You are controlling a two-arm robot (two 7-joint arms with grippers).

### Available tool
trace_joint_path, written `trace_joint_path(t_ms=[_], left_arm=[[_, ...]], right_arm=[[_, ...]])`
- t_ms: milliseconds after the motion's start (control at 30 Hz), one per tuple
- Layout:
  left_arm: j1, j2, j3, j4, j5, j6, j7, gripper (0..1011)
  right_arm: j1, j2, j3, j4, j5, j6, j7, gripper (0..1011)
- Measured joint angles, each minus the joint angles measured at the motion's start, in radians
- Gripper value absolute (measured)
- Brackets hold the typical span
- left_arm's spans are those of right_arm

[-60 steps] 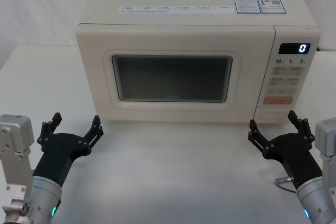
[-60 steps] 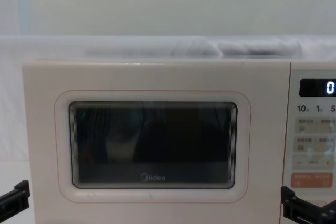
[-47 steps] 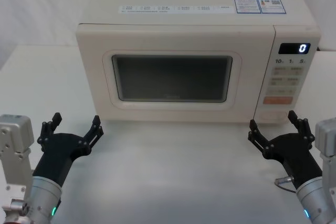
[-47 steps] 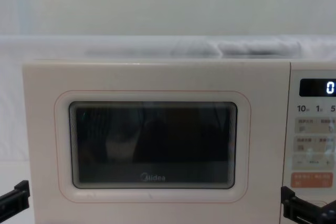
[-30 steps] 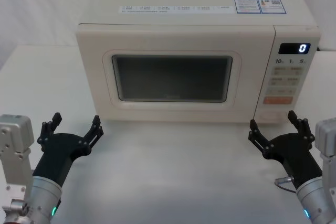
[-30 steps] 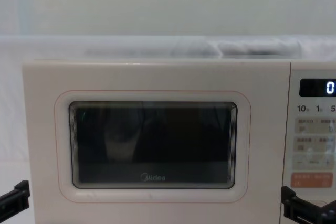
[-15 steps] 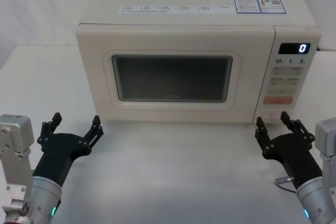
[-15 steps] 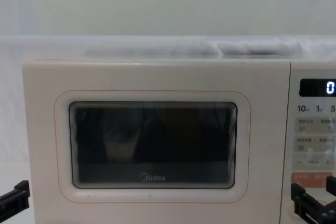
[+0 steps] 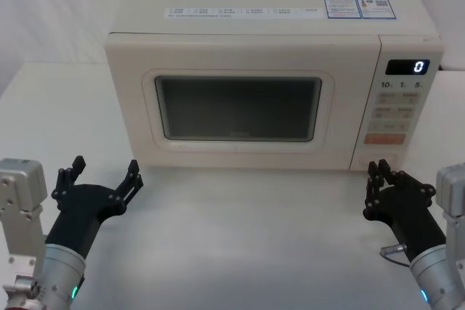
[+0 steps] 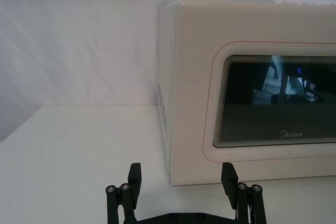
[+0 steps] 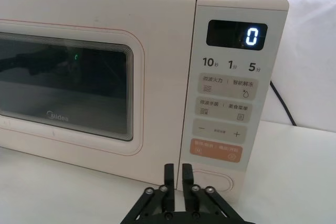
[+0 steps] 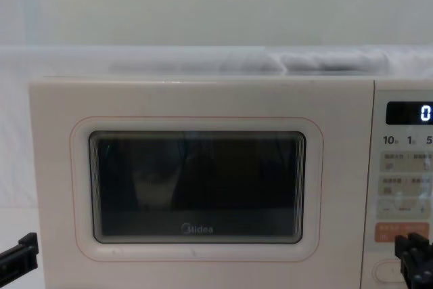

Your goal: Press the button to open the microwave door with one hand; close the microwave door with the other hand.

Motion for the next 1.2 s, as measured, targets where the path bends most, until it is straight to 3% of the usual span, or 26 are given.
trace_joint_path(t_ms=[167,1200], left_arm=[[0.0,0.0,0.0,0.0,0.0,0.0,0.0,1001],[0.0,0.0,0.0,0.0,0.0,0.0,0.0,1001]], right_arm=[[0.0,0.0,0.0,0.0,0.0,0.0,0.0,0],[0.0,0.0,0.0,0.0,0.0,0.0,0.0,0]])
